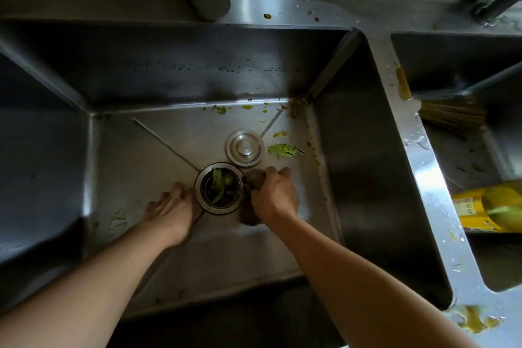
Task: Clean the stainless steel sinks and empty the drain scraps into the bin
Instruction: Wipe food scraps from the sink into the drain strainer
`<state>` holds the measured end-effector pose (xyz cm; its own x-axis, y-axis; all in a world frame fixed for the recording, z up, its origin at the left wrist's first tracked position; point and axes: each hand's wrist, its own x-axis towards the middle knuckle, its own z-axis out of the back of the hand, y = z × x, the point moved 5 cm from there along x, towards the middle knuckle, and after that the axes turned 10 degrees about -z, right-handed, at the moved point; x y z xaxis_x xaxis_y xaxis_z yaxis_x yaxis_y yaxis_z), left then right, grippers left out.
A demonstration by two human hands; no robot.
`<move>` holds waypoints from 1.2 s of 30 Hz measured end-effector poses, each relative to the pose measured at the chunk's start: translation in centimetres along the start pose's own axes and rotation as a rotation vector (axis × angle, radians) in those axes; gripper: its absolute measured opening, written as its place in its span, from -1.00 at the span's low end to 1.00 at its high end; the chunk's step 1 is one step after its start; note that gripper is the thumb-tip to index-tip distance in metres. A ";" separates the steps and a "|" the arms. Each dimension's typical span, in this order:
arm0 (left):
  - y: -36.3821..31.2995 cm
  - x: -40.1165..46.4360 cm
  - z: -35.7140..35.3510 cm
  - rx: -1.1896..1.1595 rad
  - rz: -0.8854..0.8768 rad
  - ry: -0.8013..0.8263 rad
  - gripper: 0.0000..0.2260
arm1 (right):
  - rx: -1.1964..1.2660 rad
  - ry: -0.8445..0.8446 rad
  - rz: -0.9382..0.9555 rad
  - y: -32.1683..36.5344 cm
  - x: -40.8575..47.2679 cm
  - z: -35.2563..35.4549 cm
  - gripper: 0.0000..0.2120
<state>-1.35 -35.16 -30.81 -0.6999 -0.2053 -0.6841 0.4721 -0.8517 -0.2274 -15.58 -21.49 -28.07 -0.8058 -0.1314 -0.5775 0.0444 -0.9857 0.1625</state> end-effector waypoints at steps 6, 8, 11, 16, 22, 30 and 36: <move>-0.1 2.5 1.9 -0.035 -0.001 -0.090 -0.43 | -0.336 -0.224 -0.098 -6.4 5.0 4.7 -0.58; -0.3 3.2 1.7 -0.018 0.012 -0.082 -0.43 | -0.385 -0.217 -0.097 -7.0 5.8 3.9 -0.52; -0.2 3.6 1.3 0.016 0.013 -0.092 -0.45 | -0.350 -0.174 -0.066 -5.7 5.1 1.8 -0.56; 0.0 3.3 1.6 -0.028 0.030 -0.020 -0.40 | -0.104 0.002 0.191 -0.2 1.5 -2.3 -0.70; -1.9 3.7 5.1 -0.126 0.032 -0.232 -0.44 | 0.067 0.004 0.104 0.7 0.6 -0.8 -0.70; -6.8 9.7 8.5 -0.063 -0.156 -0.305 -0.20 | 0.077 -0.140 0.090 -1.7 2.6 4.7 -0.67; -8.2 12.1 7.3 0.069 -0.144 -0.275 -0.09 | 0.035 -0.154 0.106 -2.4 3.7 5.5 -0.69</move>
<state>-17.59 -34.23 -32.12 -0.8802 -0.1946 -0.4328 0.3264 -0.9104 -0.2543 -21.96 -19.01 -26.23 -0.8786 -0.2143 -0.4269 0.1154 -0.9625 0.2457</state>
